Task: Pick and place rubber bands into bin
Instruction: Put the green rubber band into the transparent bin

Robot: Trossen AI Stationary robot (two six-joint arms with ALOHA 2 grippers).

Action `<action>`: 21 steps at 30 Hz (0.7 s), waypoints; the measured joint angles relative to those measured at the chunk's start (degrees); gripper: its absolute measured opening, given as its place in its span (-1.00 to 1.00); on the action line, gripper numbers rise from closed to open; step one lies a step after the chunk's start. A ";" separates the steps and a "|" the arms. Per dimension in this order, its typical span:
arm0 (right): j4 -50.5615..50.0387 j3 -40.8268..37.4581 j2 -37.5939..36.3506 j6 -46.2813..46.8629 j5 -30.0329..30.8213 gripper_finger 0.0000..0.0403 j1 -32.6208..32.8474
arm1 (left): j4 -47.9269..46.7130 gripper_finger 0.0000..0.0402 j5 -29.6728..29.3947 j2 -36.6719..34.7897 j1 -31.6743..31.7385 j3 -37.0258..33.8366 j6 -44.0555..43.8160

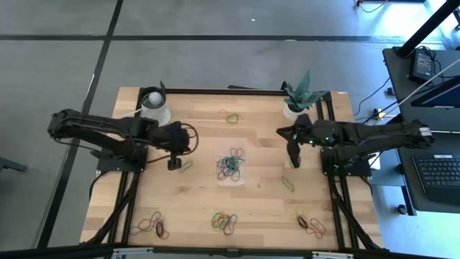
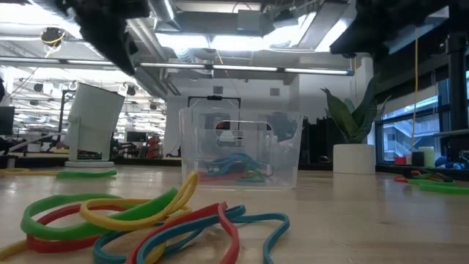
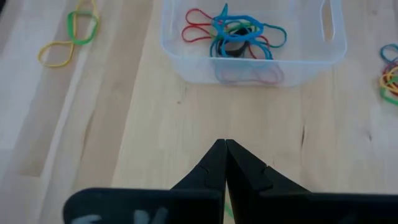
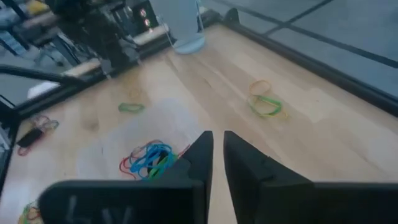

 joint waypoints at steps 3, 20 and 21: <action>-2.18 2.22 3.95 1.99 -0.22 -0.90 0.02 | 3.71 -0.99 0.88 -4.29 0.81 -4.59 0.57; -48.32 24.55 22.95 33.57 -9.09 -0.98 0.48 | 11.80 -0.98 0.50 -11.61 2.06 -12.76 3.03; -49.59 25.09 23.50 34.92 -9.82 -0.98 0.75 | 12.30 -0.98 0.46 -11.58 2.08 -12.76 3.72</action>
